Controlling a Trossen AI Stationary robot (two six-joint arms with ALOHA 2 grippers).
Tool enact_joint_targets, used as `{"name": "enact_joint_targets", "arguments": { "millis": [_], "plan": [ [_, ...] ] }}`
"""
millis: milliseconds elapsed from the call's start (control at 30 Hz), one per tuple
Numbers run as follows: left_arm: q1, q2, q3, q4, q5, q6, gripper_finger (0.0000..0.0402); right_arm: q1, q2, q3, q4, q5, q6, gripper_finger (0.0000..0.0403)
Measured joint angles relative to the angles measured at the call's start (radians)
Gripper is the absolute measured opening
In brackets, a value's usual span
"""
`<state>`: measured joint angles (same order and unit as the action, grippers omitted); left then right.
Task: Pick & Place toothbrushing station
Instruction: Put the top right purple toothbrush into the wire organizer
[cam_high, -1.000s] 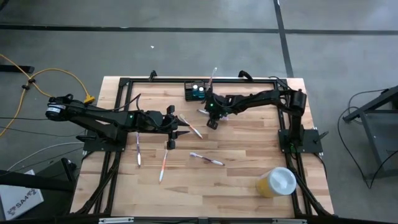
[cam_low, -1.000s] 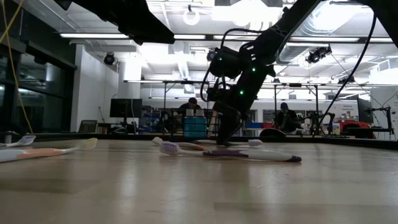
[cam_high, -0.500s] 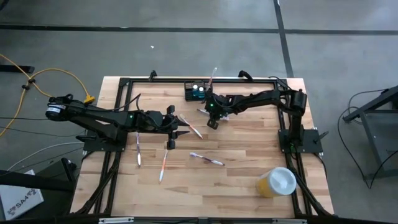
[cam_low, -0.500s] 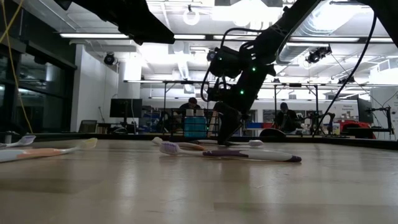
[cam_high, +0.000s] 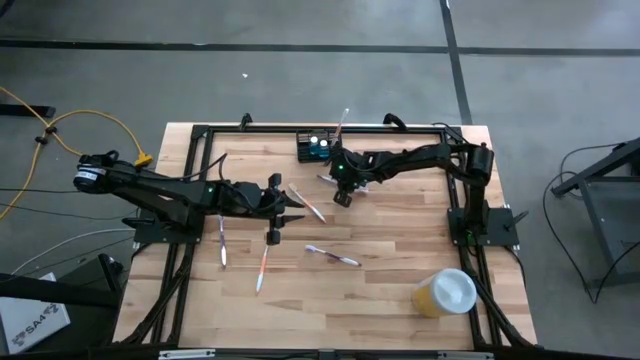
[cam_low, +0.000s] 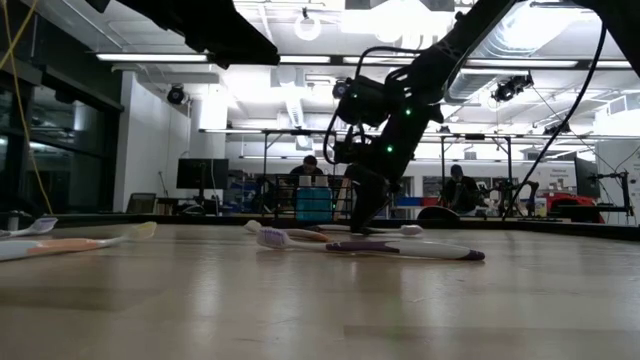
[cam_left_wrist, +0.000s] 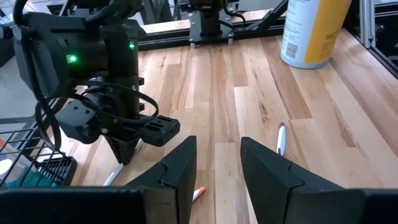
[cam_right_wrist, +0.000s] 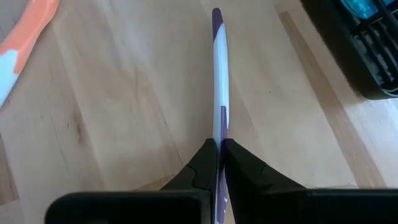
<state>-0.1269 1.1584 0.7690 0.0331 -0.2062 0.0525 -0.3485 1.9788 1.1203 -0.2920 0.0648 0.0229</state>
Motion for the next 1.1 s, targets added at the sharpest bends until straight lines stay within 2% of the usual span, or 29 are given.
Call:
{"name": "enact_joint_targets", "arguments": {
  "millis": [567, 900, 1100],
  "plan": [
    [-0.001, 0.000, 0.000, -0.003, 0.000, 0.000, 0.0120, -0.010, 0.009, 0.001, 0.011, -0.037, 0.004, 0.0018],
    [-0.001, 0.000, 0.000, -0.003, 0.000, 0.000, 0.0120, -0.019, 0.014, 0.001, 0.011, -0.048, 0.025, 0.0063],
    [-0.001, 0.000, 0.000, -0.004, 0.000, 0.000, 0.0120, -0.020, 0.014, 0.001, 0.014, -0.044, 0.015, 0.0053]
  ]
}}
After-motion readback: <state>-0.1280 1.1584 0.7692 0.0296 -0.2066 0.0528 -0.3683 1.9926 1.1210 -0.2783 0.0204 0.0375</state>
